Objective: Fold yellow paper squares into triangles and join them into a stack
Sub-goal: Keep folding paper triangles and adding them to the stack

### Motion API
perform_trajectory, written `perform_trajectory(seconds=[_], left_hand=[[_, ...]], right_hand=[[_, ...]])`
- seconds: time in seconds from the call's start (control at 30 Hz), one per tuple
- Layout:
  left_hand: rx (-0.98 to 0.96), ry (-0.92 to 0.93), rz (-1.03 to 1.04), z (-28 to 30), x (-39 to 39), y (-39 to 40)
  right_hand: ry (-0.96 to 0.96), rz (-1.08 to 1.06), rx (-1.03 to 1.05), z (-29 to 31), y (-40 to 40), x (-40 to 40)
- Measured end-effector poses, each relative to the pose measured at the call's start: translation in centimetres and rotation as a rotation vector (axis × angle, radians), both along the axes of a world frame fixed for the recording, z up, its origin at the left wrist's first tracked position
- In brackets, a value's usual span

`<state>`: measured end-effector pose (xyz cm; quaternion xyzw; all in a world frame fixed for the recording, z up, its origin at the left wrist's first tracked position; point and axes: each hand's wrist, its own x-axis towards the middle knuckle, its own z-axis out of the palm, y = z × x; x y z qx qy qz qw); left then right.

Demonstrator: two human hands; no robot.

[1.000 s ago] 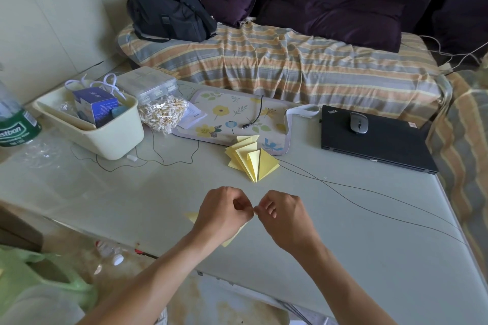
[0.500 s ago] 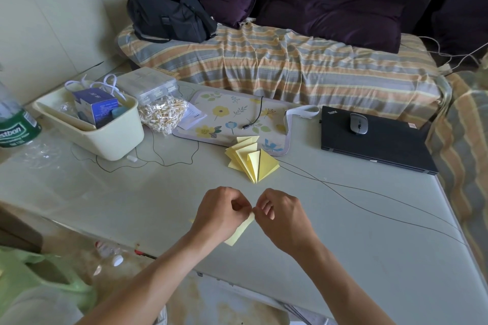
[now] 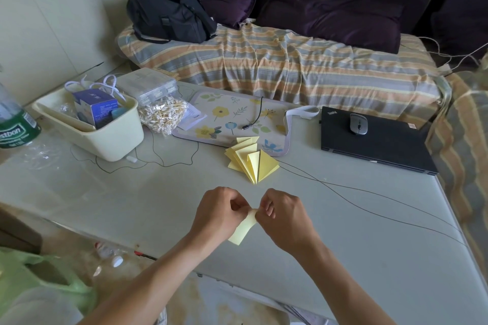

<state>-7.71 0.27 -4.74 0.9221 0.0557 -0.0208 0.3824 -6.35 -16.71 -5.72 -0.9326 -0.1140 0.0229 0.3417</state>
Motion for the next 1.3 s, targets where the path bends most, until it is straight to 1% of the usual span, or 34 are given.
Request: perform_trajectory(seconds=[0.13, 0.3, 0.43, 0.6, 0.7, 0.97, 1.2, 1.3], left_hand=[[0.012, 0.013, -0.038, -0.17, -0.02, 0.1], [-0.044, 0.003, -0.038, 0.16, -0.15, -0.16], [-0.034, -0.005, -0.001, 0.14, -0.04, -0.02], [0.013, 0.005, -0.02, 0.03, -0.02, 0.08], [0.021, 0.009, -0.036, 0.09, -0.09, -0.04], [-0.007, -0.005, 0.011, 0.32, -0.1, -0.23], [0.017, -0.019, -0.03, 0.32, -0.07, -0.04], [0.002, -0.021, -0.017, 0.4, -0.13, -0.23]], right_hand=[[-0.004, 0.087, 0.004, -0.15, 0.13, -0.22], [-0.037, 0.031, -0.012, 0.02, 0.1, -0.04], [-0.037, 0.0, -0.002, 0.25, -0.04, -0.01], [-0.007, 0.052, 0.039, 0.01, -0.18, -0.06], [-0.034, 0.074, 0.048, -0.2, 0.07, -0.24], [-0.075, -0.062, 0.031, -0.25, -0.1, 0.1], [-0.045, 0.042, 0.062, -0.59, 0.11, -0.12], [-0.071, 0.019, 0.044, -0.47, 0.33, -0.1]])
